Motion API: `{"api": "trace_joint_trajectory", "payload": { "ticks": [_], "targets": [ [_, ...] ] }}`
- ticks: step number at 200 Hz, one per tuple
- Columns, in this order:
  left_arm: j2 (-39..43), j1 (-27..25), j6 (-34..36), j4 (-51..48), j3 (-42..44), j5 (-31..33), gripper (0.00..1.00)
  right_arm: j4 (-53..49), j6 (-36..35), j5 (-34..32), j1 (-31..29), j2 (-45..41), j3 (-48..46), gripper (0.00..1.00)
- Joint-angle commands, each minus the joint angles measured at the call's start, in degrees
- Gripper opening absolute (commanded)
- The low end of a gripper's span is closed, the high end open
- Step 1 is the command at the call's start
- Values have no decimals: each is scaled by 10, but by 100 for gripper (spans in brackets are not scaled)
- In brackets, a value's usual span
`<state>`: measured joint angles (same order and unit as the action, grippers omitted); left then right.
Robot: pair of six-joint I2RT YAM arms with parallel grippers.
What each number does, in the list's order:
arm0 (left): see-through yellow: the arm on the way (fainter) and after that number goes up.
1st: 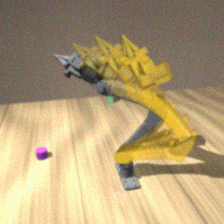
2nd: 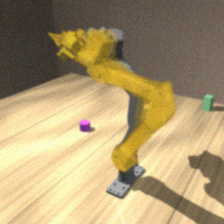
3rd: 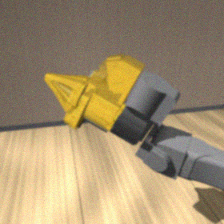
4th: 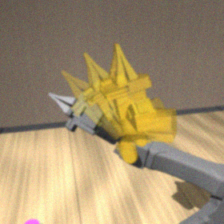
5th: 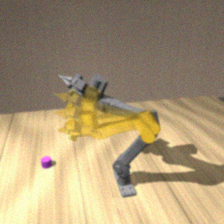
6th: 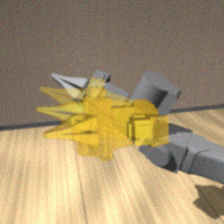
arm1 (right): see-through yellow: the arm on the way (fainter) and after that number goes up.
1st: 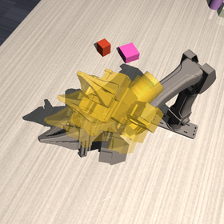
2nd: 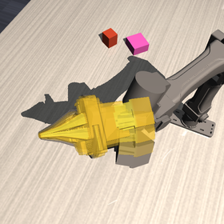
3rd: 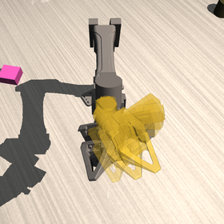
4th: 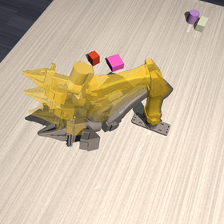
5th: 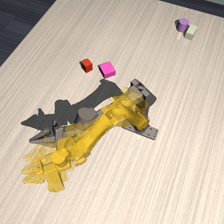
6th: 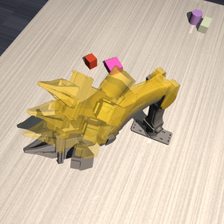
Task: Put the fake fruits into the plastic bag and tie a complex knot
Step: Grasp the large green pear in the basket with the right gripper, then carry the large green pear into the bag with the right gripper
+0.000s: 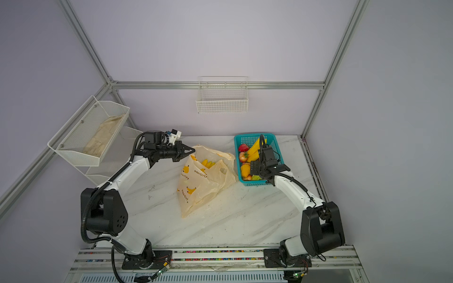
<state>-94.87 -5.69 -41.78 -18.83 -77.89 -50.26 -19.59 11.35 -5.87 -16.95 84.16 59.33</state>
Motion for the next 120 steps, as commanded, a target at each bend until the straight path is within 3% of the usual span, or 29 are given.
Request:
{"api": "trace_joint_trajectory", "payload": {
  "ticks": [1,42,78,102,120],
  "targets": [
    [15,-1,6,17,23,-2,0,29,8,14,10,17,-19,86],
    [13,-2,6,17,24,-2,0,54,9,32,12,43,-35,82],
    [12,-3,6,17,24,-2,0,62,7,40,13,55,-37,70],
    [12,-3,6,17,24,-2,0,56,11,28,13,19,-33,58],
    [12,-3,5,17,24,-2,0,52,0,16,13,-26,-28,55]
  ]
}}
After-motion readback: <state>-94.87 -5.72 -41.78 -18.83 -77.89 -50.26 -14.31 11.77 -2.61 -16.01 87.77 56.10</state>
